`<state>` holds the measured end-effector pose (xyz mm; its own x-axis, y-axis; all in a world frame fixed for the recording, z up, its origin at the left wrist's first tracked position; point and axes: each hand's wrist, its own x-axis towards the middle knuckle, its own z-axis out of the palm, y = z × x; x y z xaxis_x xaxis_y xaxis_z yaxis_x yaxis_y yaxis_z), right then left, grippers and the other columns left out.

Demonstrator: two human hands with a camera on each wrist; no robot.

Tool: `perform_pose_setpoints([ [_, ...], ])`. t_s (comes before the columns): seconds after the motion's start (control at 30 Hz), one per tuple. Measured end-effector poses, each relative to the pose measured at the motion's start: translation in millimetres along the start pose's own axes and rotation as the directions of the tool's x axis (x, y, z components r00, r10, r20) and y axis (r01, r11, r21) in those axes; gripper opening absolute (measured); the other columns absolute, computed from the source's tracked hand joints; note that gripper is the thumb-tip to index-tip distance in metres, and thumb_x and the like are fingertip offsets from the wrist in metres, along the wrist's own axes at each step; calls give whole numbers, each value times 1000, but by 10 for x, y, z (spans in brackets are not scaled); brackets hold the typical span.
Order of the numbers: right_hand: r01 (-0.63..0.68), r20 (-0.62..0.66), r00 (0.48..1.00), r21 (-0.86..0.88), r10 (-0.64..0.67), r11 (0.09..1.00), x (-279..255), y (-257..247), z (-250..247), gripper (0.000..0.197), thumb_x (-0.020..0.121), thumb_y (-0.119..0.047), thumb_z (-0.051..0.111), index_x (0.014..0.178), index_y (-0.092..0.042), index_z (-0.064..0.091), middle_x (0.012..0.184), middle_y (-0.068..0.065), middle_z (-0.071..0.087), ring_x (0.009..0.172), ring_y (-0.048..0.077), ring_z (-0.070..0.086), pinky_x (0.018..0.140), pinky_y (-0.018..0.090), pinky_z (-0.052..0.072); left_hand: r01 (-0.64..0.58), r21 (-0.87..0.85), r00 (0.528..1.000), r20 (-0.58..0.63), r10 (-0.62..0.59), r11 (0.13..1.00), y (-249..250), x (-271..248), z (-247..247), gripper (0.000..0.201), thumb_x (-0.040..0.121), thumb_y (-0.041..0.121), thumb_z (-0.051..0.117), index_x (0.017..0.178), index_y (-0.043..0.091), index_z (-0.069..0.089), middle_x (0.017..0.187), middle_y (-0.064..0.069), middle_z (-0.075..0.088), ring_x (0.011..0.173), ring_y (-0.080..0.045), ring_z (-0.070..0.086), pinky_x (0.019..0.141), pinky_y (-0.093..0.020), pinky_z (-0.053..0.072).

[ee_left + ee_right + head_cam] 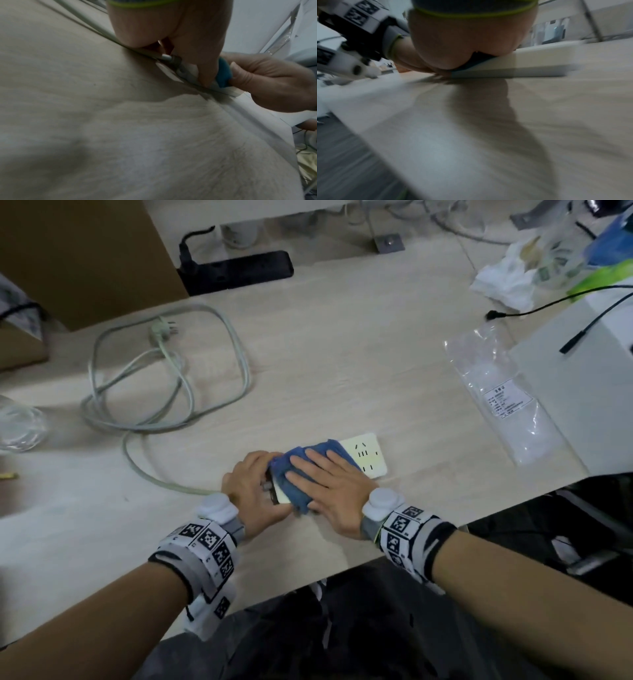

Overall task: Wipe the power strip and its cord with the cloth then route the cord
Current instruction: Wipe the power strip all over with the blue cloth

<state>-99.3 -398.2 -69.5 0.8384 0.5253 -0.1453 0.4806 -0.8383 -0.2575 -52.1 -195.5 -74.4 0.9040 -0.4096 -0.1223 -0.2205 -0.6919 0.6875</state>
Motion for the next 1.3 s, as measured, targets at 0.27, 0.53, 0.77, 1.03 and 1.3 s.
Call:
perform_pose_setpoints([
  [0.27,-226,6,974,7,226,974,-357,400,-82,54,96,-33,27,148,-22,16,156,1,18,144,23,5,116,36,-4,24,101,995,93,-33,995,-14,24,-39,75,57,56,74,124,38,46,121,12,50,103,-13,53,83,-37,42],
  [0.53,-55,48,997,-27,57,998,100,-281,75,59,91,-35,27,148,-19,21,157,3,20,145,27,11,116,43,4,43,52,998,32,-45,998,-25,-15,1,77,50,50,72,122,35,48,119,8,54,102,-21,55,80,-33,35],
  [0.77,-177,16,984,51,177,983,-131,224,-83,55,97,-35,26,150,-23,17,156,-5,4,145,19,-1,116,34,-6,9,68,999,40,-12,998,21,-27,-23,72,56,60,68,122,38,47,118,14,51,99,-14,54,77,-32,32],
  [1.03,-257,-54,964,40,259,966,-54,-28,-18,58,94,-34,28,149,-17,22,157,4,15,145,28,4,116,42,0,13,36,998,61,-15,999,1,-10,-26,71,56,65,61,121,41,43,119,13,50,102,-12,51,80,-34,34],
  [1.3,-74,-7,997,8,74,997,0,-54,7,56,94,-37,31,146,-18,29,154,3,27,144,23,12,117,34,-1,-10,38,999,32,9,999,-47,3,2,74,55,59,66,123,35,49,118,11,52,101,-13,54,80,-35,38],
])
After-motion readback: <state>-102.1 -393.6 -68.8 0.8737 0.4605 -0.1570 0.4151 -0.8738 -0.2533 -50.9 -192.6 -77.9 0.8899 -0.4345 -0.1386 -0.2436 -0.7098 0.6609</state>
